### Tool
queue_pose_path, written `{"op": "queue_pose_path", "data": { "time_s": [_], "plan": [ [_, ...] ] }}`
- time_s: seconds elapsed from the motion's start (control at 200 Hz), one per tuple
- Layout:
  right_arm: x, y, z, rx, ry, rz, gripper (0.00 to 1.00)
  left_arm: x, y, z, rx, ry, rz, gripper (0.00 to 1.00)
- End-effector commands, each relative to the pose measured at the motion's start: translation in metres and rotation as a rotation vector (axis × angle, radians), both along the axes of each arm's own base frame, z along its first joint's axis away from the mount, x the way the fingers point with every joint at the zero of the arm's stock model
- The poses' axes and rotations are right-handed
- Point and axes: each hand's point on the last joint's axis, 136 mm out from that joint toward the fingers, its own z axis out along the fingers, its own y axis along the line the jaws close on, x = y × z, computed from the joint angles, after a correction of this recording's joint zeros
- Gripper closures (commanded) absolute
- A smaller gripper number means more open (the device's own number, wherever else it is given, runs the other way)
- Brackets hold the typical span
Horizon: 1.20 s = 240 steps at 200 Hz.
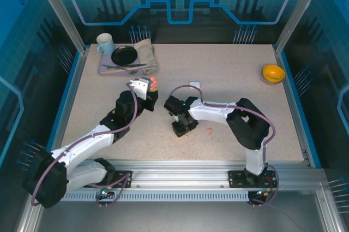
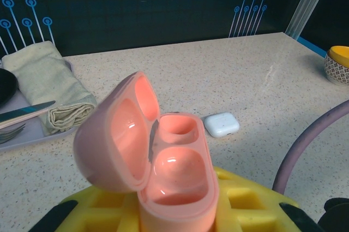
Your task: Insert wireless bluetooth earbuds into charging case
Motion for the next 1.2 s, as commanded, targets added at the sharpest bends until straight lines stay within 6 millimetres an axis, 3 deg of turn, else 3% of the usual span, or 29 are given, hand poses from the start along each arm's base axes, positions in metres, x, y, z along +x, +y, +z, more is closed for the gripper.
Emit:
{"op": "queue_pose_path", "data": {
  "time_s": [0.0,0.57,0.905,1.195],
  "plan": [
    [-0.023,0.0,0.001,0.0,0.078,0.053,0.56,0.005,-0.002,0.026,-0.018,-0.064,-0.012,1.0],
    [-0.026,-0.01,-0.002,-0.056,0.06,0.049,0.6,0.005,-0.002,0.024,-0.018,-0.061,-0.01,1.0],
    [-0.02,-0.011,-0.004,-0.085,0.029,0.013,0.68,0.004,-0.002,0.023,-0.019,-0.06,-0.01,1.0],
    [-0.009,-0.02,0.015,-0.095,-0.055,-0.065,0.76,0.004,-0.001,0.023,-0.019,-0.06,-0.008,1.0]
  ]
}}
